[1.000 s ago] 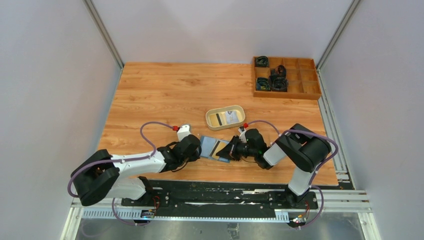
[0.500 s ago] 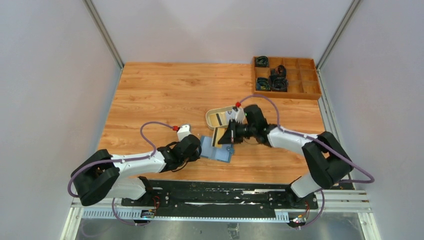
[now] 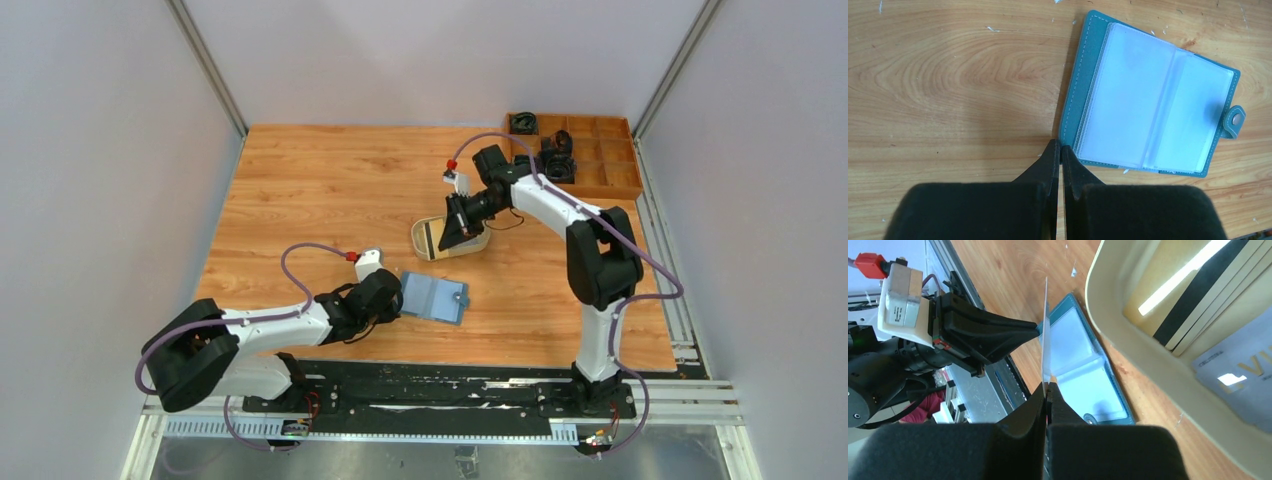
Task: Take the credit cards out of the card holder
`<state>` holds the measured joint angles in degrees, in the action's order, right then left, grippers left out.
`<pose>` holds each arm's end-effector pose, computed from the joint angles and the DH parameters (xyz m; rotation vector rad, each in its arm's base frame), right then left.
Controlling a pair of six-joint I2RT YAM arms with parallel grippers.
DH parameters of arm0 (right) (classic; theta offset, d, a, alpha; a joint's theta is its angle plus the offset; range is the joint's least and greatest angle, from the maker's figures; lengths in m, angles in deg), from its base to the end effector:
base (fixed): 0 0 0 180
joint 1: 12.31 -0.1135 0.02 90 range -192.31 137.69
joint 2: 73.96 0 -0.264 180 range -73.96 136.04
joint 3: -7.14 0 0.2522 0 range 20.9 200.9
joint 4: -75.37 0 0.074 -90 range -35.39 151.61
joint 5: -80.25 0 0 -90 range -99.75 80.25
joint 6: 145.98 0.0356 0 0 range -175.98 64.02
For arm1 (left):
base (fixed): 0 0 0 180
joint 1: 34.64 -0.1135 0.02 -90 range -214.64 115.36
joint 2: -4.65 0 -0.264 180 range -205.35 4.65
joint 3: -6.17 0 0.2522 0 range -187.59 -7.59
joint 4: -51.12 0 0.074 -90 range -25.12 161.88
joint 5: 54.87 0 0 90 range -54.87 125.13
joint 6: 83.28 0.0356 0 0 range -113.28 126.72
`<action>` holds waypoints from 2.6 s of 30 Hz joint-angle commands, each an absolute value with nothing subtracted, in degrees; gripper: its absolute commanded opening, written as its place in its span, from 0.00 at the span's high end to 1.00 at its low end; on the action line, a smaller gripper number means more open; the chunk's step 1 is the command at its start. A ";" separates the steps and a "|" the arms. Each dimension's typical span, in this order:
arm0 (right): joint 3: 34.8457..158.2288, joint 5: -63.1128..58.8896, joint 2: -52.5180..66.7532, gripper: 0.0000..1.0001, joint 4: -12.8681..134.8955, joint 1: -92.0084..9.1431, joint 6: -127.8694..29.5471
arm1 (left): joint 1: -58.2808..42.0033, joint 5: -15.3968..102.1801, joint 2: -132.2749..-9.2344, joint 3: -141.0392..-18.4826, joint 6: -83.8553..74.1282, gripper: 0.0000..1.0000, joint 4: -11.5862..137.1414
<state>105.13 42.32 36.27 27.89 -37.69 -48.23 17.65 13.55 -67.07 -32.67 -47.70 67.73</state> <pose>0.3549 0.1994 0.2249 -0.7260 2.4757 1.3949 0.1440 -0.1649 0.1458 -0.2128 2.3906 -0.4365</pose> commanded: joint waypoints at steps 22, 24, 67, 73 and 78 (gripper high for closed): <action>125.25 36.48 54.72 1.00 16.24 -37.46 -51.72 | 17.57 12.87 -69.30 -33.69 -45.85 1.00 67.52; 125.94 36.08 55.46 1.00 15.94 -37.53 -51.69 | 17.57 12.81 -69.34 -33.69 -45.84 1.00 67.52; 135.19 23.33 54.56 0.55 7.70 -39.30 -52.50 | 17.50 11.25 -65.23 -33.86 -45.93 1.00 70.91; 132.69 16.45 49.66 0.55 7.74 -39.65 -52.84 | 17.55 10.77 -63.03 -33.70 -45.94 1.00 72.18; 116.37 11.39 34.78 0.48 21.92 -42.97 -49.93 | 17.57 10.82 -60.19 -33.16 -45.68 1.00 72.31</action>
